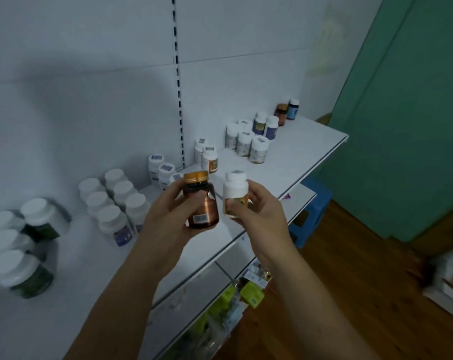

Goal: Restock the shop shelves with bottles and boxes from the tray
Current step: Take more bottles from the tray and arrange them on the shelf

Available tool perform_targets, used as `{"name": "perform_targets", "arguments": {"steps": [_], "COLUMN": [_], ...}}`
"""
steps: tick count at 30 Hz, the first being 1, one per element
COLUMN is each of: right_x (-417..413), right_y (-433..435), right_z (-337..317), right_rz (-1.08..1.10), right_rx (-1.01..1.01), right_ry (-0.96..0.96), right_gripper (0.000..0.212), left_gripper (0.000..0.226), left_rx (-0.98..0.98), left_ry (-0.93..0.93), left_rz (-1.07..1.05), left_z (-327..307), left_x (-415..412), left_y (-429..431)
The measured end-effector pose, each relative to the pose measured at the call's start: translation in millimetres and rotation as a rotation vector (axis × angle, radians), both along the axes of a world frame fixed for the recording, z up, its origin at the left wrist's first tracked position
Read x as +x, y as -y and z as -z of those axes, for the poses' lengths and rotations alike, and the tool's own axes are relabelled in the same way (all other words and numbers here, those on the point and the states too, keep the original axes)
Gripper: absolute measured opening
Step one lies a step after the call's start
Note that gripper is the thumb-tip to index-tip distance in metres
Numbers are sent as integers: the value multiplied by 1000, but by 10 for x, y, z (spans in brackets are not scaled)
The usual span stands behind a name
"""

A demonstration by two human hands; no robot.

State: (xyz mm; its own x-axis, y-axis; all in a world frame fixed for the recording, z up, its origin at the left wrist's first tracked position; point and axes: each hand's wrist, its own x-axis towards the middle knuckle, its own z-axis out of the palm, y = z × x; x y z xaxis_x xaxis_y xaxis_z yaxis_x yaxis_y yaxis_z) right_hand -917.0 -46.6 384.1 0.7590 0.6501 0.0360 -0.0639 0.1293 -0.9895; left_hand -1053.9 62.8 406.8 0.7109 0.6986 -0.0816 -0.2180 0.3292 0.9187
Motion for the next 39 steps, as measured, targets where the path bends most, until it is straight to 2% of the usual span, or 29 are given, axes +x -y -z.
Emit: {"name": "perform_targets", "arguments": {"steps": [5, 10, 14, 21, 29, 34, 36, 38, 39], "right_x": [647, 1328, 1684, 1953, 2032, 2075, 2124, 2172, 2209], "right_y": [-390, -860, -1123, -1274, -1368, -1189, -995, -725, -591], "right_z": [233, 472, 631, 747, 786, 696, 570, 325, 199], "right_rz": [-27, -200, -313, -454, -512, -490, -433, -420, -428], "right_rx": [-215, -334, -363, -232, -201, -238, -173, -69, -29], "right_ry": [315, 421, 545, 514, 500, 491, 478, 365, 306], "right_gripper": [50, 51, 44, 49, 49, 68, 48, 24, 24], "left_gripper": [30, 32, 44, 42, 46, 40, 43, 39, 36], "left_rx": [-8, -79, -210, -241, -144, -29, 20, 92, 138], "left_ry": [-45, -35, 18, 24, -1, -16, -30, -52, -65], "left_rz": [-65, -148, -202, -364, -429, -437, -445, -416, -379], "left_z": [78, 84, 73, 134, 50, -57, -81, -106, -124], "left_x": [298, 599, 871, 1190, 1343, 1468, 1589, 1767, 1873], "left_y": [-125, -221, -223, -96, 57, 94, 101, 116, 130]}}
